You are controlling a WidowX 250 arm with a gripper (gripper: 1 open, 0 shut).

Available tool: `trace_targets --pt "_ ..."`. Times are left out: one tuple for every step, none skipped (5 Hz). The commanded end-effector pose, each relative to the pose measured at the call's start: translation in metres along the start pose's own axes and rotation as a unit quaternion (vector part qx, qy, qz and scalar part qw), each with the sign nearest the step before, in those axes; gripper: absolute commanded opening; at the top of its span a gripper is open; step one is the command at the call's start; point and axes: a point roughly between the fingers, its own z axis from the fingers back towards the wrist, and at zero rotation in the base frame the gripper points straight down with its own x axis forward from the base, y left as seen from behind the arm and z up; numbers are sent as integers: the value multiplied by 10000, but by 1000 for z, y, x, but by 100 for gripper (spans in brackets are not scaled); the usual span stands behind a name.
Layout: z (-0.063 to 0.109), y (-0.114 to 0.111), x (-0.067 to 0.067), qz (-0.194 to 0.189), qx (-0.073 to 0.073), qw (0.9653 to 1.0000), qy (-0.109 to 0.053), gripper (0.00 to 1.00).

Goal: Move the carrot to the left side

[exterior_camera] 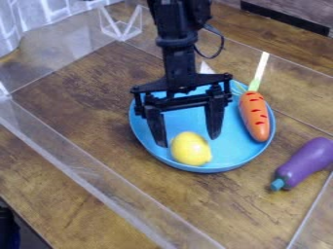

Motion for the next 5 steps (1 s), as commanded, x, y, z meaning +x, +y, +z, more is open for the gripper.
trace_targets --pt "7 -8 0 -135 -120 9998 -98 100" --pt "9 -6 6 -142 -141 9997 -146 100" --pt "11 -6 12 -101 -175 9996 -186 100" --pt "14 -5 17 -99 -204 9995 -227 100" --pt "18 -3 22 -75 -245 9993 -286 100"
